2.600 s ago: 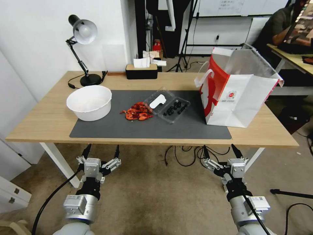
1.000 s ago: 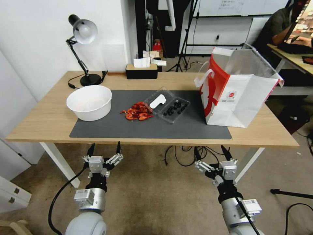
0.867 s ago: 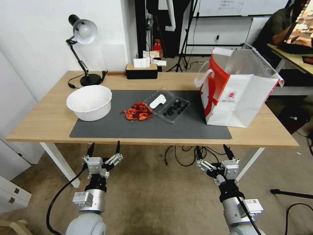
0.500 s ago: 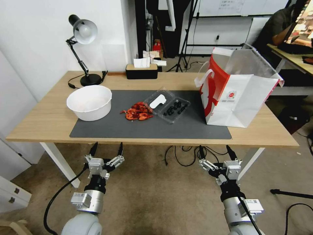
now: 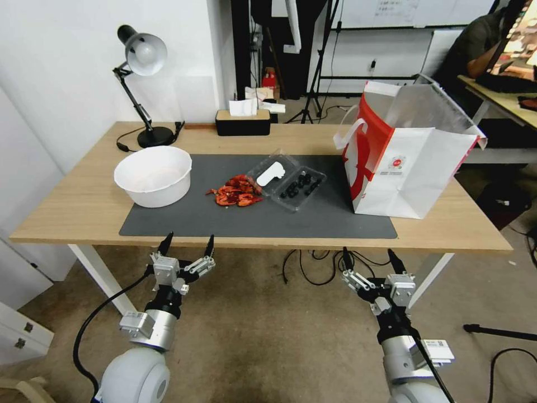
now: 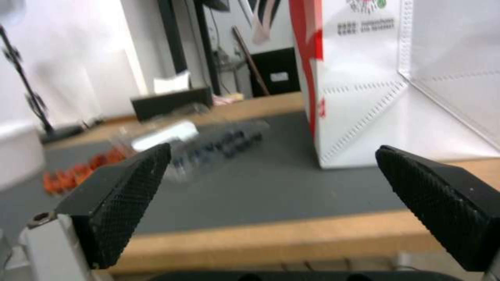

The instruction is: Close the disposable takeout box, then place it into the delivery bag.

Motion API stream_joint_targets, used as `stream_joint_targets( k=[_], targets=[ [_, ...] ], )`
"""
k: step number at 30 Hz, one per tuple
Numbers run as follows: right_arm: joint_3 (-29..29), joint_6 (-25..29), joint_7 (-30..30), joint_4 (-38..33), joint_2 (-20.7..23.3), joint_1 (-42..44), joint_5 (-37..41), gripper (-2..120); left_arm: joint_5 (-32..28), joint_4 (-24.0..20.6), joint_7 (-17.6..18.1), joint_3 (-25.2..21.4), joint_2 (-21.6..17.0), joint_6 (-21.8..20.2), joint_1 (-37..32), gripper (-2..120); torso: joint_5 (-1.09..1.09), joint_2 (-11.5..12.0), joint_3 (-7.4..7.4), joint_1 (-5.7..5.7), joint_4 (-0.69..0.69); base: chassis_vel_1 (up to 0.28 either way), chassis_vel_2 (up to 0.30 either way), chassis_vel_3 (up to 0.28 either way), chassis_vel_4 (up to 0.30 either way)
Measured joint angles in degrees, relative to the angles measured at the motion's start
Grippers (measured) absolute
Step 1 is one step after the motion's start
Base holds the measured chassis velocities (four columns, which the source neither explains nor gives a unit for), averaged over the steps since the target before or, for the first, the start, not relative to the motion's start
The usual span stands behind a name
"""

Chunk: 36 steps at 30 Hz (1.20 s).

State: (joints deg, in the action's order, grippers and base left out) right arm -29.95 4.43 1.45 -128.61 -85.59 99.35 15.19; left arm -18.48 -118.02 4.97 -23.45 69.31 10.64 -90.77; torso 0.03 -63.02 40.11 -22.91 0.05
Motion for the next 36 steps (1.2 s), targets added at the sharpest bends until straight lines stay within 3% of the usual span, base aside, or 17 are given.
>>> stream_joint_targets(
  k=[1,5,6,9,20,27,31,36],
  targets=[
    [0.0,0.0,0.0,0.0,0.0,0.0,0.0,100,0.0,0.0,0.0,0.0,0.0,0.0,0.0,100,0.0,0.0,0.0,0.0,0.0,0.0,0.0,0.0,0.0],
    [-0.9,-0.8,-0.6,-1.2,5.8,-1.0,11.8,100,-1.3,2.3,-0.1,3.8,-2.1,-1.0,4.0,100,-0.02,0.0,0.0,0.0,-0.12,0.0,0.0,0.0,0.0],
    [-0.9,-0.8,-0.6,-1.2,5.8,-1.0,11.8,100,-1.3,2.3,-0.1,3.8,-2.1,-1.0,4.0,100,-0.02,0.0,0.0,0.0,-0.12,0.0,0.0,0.0,0.0],
    [0.2,-1.3,-1.5,1.7,12.0,-5.0,15.6,100,-1.2,2.4,-0.3,3.7,-1.8,-1.1,3.4,100,-0.01,0.0,0.0,0.0,-0.02,0.0,0.0,0.0,0.0],
    [7.4,-2.8,-3.3,12.5,23.9,-22.2,28.1,100,-0.8,3.1,-0.5,2.7,-1.0,-1.0,3.3,100,-0.02,0.0,0.01,-0.02,-0.05,0.0,0.0,0.0,0.0],
    [12.2,-4.7,-4.1,16.8,27.3,-29.7,31.2,100,-0.2,4.1,-0.4,2.4,-0.4,-1.1,3.2,100,-0.02,0.0,0.01,-0.02,-0.05,0.0,0.0,0.0,0.0],
    [20.7,-9.1,-5.9,19.7,29.4,-39.7,33.5,100,0.1,4.5,-0.3,2.2,0.6,-1.0,2.8,100,-0.03,0.0,0.01,-0.02,-0.04,0.0,0.0,0.0,0.0],
    [27.7,-12.1,-6.8,21.0,28.8,-45.6,37.1,100,0.1,5.1,-0.1,1.8,1.0,-1.0,2.7,100,-0.03,0.0,0.0,-0.01,-0.04,0.0,0.0,0.0,0.0]
  ],
)
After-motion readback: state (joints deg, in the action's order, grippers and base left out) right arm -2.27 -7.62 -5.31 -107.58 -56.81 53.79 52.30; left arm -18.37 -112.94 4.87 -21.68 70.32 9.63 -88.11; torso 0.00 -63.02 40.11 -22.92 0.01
